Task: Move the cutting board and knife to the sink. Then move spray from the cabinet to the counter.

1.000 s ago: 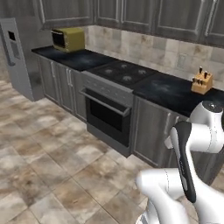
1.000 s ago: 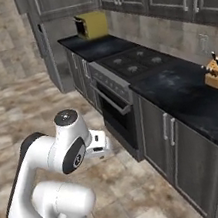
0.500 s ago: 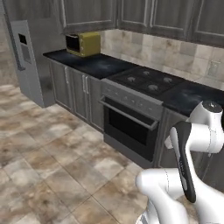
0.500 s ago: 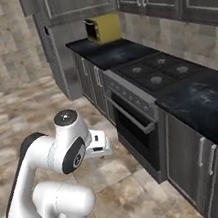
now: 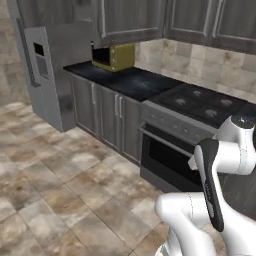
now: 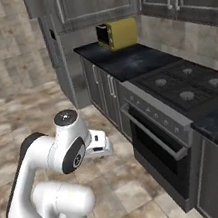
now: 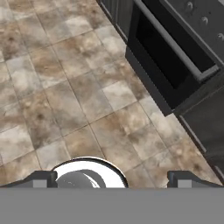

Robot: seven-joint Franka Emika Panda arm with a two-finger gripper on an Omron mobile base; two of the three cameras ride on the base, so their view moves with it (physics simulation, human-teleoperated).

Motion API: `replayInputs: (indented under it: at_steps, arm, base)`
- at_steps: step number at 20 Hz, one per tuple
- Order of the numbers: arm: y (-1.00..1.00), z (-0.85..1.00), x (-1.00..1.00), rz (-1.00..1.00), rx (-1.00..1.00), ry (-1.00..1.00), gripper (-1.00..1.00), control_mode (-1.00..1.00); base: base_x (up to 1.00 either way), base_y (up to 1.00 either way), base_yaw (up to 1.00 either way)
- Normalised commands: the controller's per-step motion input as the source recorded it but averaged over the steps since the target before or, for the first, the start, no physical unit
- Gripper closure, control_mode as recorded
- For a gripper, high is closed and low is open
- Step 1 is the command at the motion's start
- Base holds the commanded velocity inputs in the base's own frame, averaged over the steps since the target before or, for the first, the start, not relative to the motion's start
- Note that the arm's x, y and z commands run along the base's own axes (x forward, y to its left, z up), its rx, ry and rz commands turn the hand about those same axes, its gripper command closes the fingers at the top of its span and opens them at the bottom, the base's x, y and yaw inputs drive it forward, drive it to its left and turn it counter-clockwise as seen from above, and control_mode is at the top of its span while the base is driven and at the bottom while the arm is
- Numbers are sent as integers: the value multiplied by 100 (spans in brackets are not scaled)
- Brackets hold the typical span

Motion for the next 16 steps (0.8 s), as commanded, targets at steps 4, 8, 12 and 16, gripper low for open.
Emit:
replayInputs:
  at_steps: [4, 8, 12, 16]
  arm:
    - [0, 0, 0, 0, 0, 0, -100, 100]
    - [0, 0, 0, 0, 0, 0, -100, 100]
    - [0, 0, 0, 0, 0, 0, -100, 100]
    - [0, 0, 0, 0, 0, 0, -100, 100]
  base:
    - [65, 72, 0]
    - [62, 73, 0]
    - [62, 74, 0]
    - [62, 75, 0]
